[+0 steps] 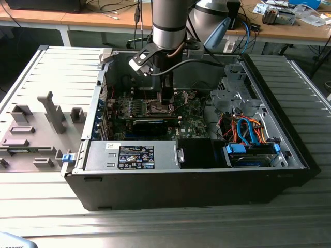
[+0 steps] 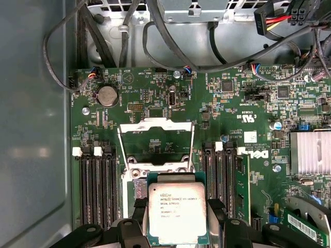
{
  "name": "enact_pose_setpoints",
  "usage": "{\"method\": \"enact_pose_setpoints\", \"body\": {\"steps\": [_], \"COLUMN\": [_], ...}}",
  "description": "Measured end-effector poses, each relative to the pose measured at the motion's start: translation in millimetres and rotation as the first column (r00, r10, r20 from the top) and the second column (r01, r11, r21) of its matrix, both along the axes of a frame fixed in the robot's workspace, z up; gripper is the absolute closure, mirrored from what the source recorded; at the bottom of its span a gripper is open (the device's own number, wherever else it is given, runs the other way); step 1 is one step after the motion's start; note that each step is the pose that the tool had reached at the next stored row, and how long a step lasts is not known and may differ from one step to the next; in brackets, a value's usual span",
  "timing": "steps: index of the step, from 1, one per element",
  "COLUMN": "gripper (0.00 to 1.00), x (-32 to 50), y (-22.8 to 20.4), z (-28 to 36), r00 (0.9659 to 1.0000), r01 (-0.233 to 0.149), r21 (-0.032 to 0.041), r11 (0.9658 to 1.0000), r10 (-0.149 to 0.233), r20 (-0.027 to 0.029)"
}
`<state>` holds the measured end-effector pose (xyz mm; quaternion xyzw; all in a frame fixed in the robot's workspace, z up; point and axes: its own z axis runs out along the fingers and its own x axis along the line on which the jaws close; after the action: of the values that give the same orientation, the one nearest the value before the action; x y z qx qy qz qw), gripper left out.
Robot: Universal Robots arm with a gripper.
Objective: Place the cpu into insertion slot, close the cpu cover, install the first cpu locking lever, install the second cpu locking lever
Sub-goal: 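Place the cpu into insertion slot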
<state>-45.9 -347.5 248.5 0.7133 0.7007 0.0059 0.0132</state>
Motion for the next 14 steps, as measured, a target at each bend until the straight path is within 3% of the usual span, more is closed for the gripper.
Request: {"method": "enact_pose_setpoints", "body": {"steps": [14], "gripper": [0.45], "x": [-1.9], "y": [0.0], "z": [-2.3], "r00": [1.0000], "r01": [0.000], "r21": [0.0000], "r11": [1.0000], "r10": [0.000], "r20": [0.0000]}}
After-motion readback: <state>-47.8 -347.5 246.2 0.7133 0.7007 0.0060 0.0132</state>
